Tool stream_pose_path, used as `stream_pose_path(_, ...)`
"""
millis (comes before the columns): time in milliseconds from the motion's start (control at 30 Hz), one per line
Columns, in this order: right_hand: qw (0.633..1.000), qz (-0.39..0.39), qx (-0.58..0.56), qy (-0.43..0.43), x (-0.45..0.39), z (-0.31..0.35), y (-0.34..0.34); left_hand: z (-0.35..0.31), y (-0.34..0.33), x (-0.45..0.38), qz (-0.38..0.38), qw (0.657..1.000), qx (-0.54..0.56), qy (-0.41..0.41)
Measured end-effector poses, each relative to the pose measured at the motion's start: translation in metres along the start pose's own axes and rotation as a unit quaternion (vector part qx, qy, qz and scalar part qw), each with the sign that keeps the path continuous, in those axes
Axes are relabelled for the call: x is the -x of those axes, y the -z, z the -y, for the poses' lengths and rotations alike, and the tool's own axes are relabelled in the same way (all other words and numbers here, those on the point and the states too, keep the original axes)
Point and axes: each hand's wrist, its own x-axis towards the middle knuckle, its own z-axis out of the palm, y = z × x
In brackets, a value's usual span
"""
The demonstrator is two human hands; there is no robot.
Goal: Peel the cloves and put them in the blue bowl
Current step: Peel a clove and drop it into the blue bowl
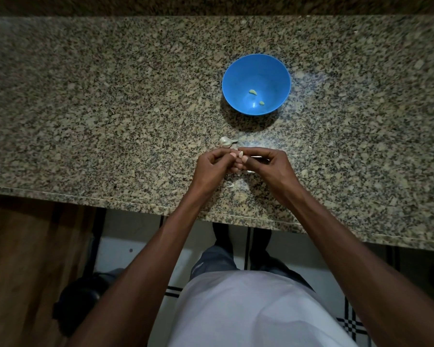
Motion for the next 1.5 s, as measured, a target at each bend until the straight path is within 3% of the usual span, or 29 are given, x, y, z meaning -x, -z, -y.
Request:
stream_pose_path(167,1.0,0.006,0.022,0.013,0.003,0.001,0.0,0.008,0.005,0.003,0.018,1.0,0.023,-0.005)
stream_pose_path(433,0.999,-0.025,0.037,-0.009,0.001,-0.003,-0.008,0.015,-0.002,-0.001,-0.008,0.984,0.162,0.067)
stream_pose_path(567,0.992,-0.027,0.125,-0.004,-0.003,0.0,-0.006,0.013,0.001,0.003,-0.023,0.998,0.052,0.018)
stream_pose_path(667,0.954,-0.004,0.293,0.066,-0.003,0.007,-0.003,0.008,0.009,0.002,-0.011,0.997,-0.077,-0.032)
stream_pose_path(800,0.9,-0.009,0.407,0.158,-0.003,0.009,-0.008,0.005,0.008,-0.002,-0.039,0.985,-0.166,-0.015)
stream_pose_path(867,0.876,-0.019,0.446,0.185,-0.002,0.007,-0.011,0.006,0.003,-0.001,-0.06,0.99,-0.129,0.02)
stream_pose_path(967,0.856,-0.029,0.468,0.216,0.0,0.002,-0.014,0.006,-0.004,0.004,-0.076,0.991,0.01,0.109)
stream_pose_path(1100,0.864,-0.051,0.446,0.229,0.003,-0.002,-0.017,0.004,-0.008,0.003,-0.086,0.963,0.154,0.202)
stream_pose_path(1267,0.889,-0.075,0.4,0.211,0.004,-0.003,-0.017,0.003,0.0,-0.005,-0.015,0.933,0.235,0.273)
stream_pose_path(1400,0.957,-0.092,0.266,0.065,0.001,0.002,-0.019,0.006,0.003,-0.007,-0.009,0.928,0.272,0.254)
stream_pose_path(1500,0.986,-0.068,0.145,-0.035,-0.003,0.003,-0.015,0.009,0.002,-0.008,-0.022,0.942,0.255,0.217)
